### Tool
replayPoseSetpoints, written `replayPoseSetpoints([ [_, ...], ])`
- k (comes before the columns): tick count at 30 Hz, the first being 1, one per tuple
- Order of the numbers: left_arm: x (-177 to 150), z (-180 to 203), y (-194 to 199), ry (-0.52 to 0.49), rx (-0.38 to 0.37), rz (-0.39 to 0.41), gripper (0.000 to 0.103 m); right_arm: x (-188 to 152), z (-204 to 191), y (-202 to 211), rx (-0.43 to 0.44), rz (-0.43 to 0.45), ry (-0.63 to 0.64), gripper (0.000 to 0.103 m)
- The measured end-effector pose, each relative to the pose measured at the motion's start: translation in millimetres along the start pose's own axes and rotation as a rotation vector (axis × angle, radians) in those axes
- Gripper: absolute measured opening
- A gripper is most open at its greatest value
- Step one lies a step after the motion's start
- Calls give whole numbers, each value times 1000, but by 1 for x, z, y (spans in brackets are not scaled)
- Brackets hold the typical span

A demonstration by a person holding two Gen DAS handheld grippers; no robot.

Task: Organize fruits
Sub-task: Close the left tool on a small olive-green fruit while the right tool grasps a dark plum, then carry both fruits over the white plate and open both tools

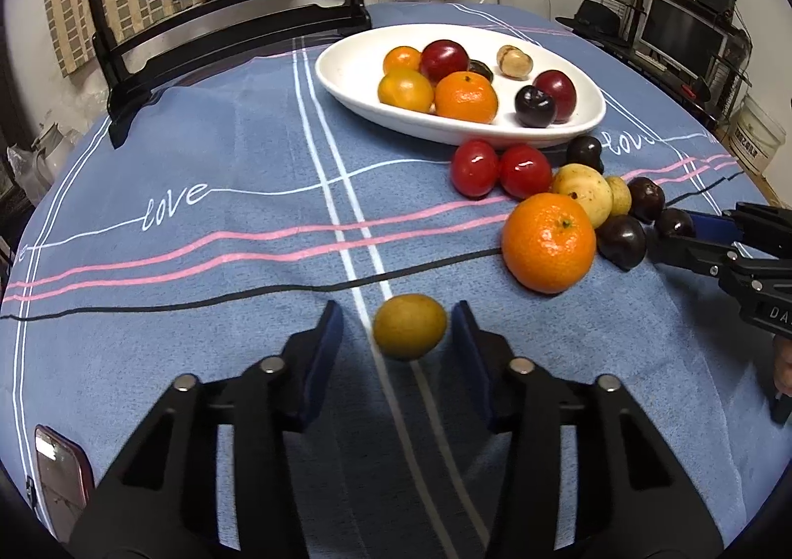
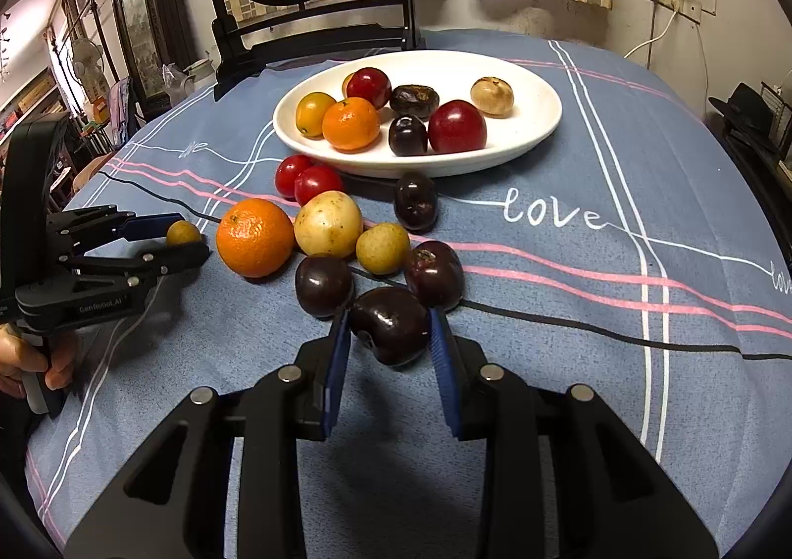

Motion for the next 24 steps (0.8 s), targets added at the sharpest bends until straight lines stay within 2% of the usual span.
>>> replayPoseSetpoints([
  [2, 1, -1, 3, 3, -5, 9, 28, 1, 0, 1, -1, 4, 0, 32],
  [7, 9, 7, 16, -9, -33, 52, 28, 7, 2, 8, 0, 36, -7, 32],
  [12, 29, 20, 30, 0, -97, 102, 28, 23, 10, 11, 12, 71, -42, 32],
  [17, 86, 33, 17, -7, -133, 137, 28, 70, 22, 1, -4, 148, -65, 32],
  [21, 135, 38, -15, -14, -87, 139, 28, 112, 32, -25, -20, 172, -83, 32],
  [23, 146, 36, -32, 5, -63, 114, 30, 126, 32, -37, -9, 188, -73, 33],
  [24, 148, 34, -38, 16, -42, 104, 34, 130, 33, -40, -15, 194, -72, 40],
])
Point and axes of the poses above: each gripper's, at about its wrist camera, not at the fingertips, and y roughly against the way its jaws point, z to its right, x to its top, the point moved 10 cm from there along -y, roughly the way its jaws point, and after that the axes turned 8 degrees about -x, right-handed, at the moved point
